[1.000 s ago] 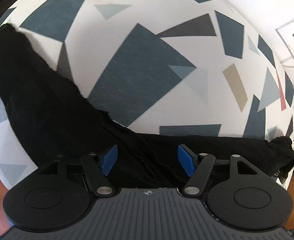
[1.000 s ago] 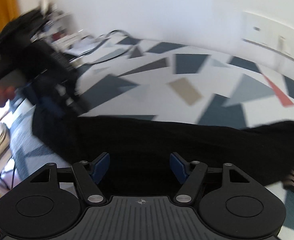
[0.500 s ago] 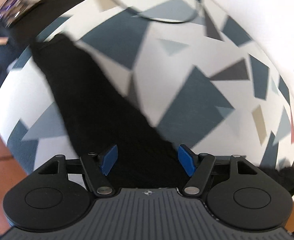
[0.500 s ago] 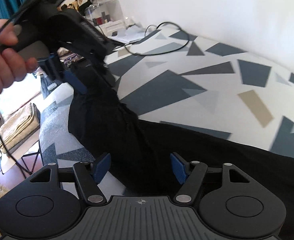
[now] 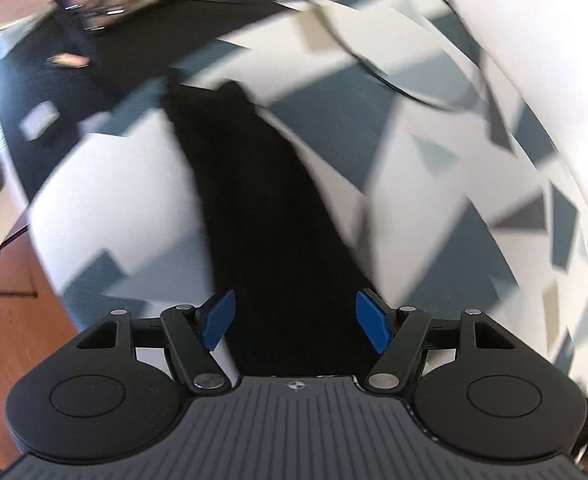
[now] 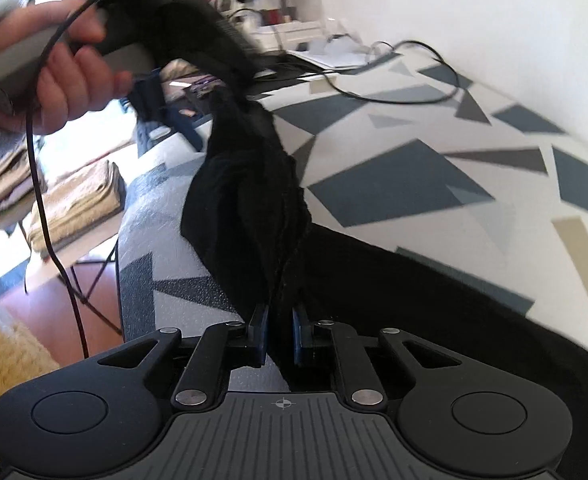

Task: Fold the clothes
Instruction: 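Close the right gripper on the black garment while the left gripper grasps it nearby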

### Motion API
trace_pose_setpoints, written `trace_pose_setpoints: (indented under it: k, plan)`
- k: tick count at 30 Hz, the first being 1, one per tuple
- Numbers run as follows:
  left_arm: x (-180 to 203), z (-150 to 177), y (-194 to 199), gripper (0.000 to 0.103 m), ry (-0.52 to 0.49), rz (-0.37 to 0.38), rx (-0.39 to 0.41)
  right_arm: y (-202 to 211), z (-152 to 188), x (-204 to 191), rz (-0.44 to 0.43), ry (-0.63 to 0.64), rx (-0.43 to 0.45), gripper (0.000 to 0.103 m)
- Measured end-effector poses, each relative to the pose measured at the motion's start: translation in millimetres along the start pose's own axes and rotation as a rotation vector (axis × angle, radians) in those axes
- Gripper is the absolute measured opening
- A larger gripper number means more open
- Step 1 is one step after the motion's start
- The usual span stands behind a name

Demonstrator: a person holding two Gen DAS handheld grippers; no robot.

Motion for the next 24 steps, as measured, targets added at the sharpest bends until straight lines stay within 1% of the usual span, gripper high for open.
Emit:
trace_pose_setpoints:
  k: [3,6,7,8,9,10,12,13,14,15,17,18,22,24]
  plan:
    - [-17,-1,-4,0.071,0.021,-0.038,-0.015,-2,-2,6,-0.002,-0.042,0.002,0.011]
    - [-24,3,-13,0.070,0.035,-0.017,-0.035,-5,-4,12,0.009,-0.072,-0.003,0.011]
    - [-23,3,-17,0.066,0.026,-0.001,-0.043,-6,-5,13,0.010,-0.084,-0.003,0.010]
    - [-21,3,-21,0.059,0.011,0.018,-0.053,-6,-6,16,0.014,-0.098,0.000,0.010]
    - [-17,3,-24,0.057,-0.005,0.026,-0.061,-5,-7,19,0.019,-0.111,0.005,0.009]
    - [-12,3,-26,0.055,-0.020,0.022,-0.063,-5,-8,21,0.024,-0.124,0.009,0.008]
    - [2,0,-28,0.055,-0.054,0.021,-0.046,-2,-10,28,0.055,-0.147,0.027,0.008]
    - [10,-2,-29,0.050,-0.073,0.021,-0.037,0,-11,33,0.072,-0.164,0.037,0.008]
    - [18,-5,-30,0.040,-0.085,0.037,-0.034,2,-12,38,0.088,-0.182,0.047,0.008]
    - [27,-8,-32,0.036,-0.097,0.057,-0.036,5,-13,45,0.102,-0.207,0.060,0.007]
    - [47,-15,-36,0.019,-0.129,0.086,-0.023,13,-14,58,0.135,-0.262,0.088,0.007]
    - [58,-18,-38,0.015,-0.144,0.100,-0.017,17,-14,66,0.155,-0.293,0.105,0.007]
    - [102,-31,-43,0.011,-0.195,0.171,0.009,36,-12,95,0.233,-0.428,0.182,0.006]
    - [121,-38,-35,0.010,-0.225,0.211,0.053,49,-11,109,0.264,-0.494,0.231,0.005]
Point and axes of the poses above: each gripper's, at about its wrist camera, not at the fingertips, and y roughly against the way its jaws point, x to its right, z to its underside, the point moved 1 cm from there along -y, roughly the way its jaws point, and after that the axes turned 12 degrees about -y, right-handed, at the moved point
